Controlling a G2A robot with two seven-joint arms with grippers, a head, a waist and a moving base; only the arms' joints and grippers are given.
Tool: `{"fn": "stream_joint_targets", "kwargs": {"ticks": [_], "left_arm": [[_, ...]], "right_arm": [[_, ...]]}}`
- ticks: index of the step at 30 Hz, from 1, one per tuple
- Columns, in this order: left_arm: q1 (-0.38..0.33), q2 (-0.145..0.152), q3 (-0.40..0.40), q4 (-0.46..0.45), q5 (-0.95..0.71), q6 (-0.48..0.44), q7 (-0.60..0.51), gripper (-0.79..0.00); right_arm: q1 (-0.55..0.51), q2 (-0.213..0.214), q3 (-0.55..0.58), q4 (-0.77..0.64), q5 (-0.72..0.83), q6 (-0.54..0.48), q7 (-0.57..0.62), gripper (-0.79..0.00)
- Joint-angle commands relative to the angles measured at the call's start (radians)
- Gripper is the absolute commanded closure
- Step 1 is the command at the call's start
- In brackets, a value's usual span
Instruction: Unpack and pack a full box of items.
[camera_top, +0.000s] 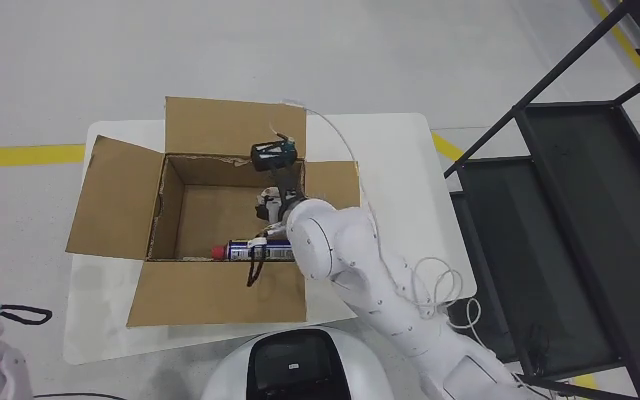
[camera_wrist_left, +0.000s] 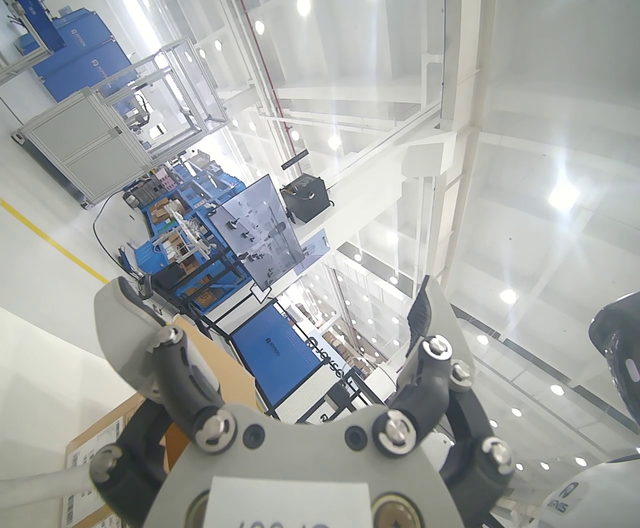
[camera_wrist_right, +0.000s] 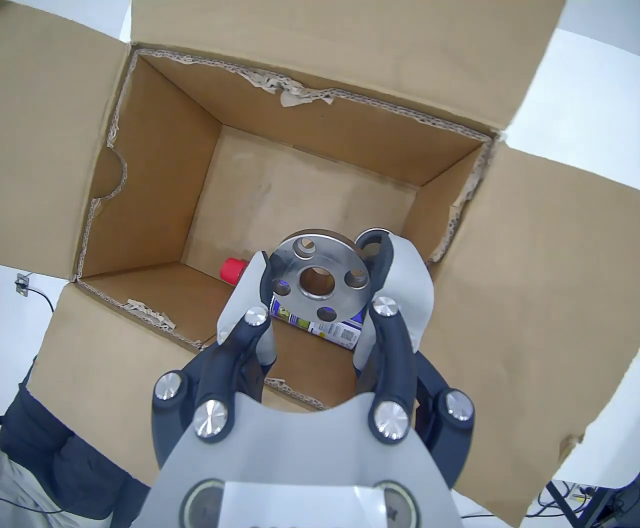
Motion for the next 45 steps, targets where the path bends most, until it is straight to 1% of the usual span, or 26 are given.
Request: {"fn": "stream_joint_targets", "kwargs": {"ticks": [1,5,10,18,25,29,38,42,45], "left_arm": [[0.0,0.0,0.0,0.0,0.0,0.0,0.0,-0.785],[0.0,0.0,0.0,0.0,0.0,0.0,0.0,-0.785],[0.0,0.0,0.0,0.0,0.0,0.0,0.0,-0.785],[0.0,0.0,0.0,0.0,0.0,0.0,0.0,-0.785],[0.0,0.0,0.0,0.0,0.0,0.0,0.0,-0.785],[0.0,0.0,0.0,0.0,0.0,0.0,0.0,-0.785],[0.0,0.0,0.0,0.0,0.0,0.0,0.0,-0.785],[0.0,0.0,0.0,0.0,0.0,0.0,0.0,-0.785],[0.0,0.0,0.0,0.0,0.0,0.0,0.0,-0.785]], "right_arm": [[-0.039,0.005,0.037,-0.048,-0.01,0.003,-0.003,0.0],[-0.111,0.016,0.118,-0.128,-0.022,0.006,-0.006,0.0],[-0.175,0.023,0.217,-0.156,-0.023,0.045,-0.049,0.0],[-0.188,0.019,0.272,-0.044,0.005,0.104,-0.133,0.0],[-0.207,0.012,0.33,0.034,0.121,0.152,-0.274,0.0],[-0.204,0.008,0.354,0.084,0.185,0.171,-0.326,0.0],[-0.181,0.004,0.415,0.227,0.333,0.15,-0.436,0.0],[-0.177,0.006,0.443,0.26,0.378,0.127,-0.463,0.0],[-0.174,0.007,0.464,0.277,0.415,0.133,-0.484,0.0]]}}
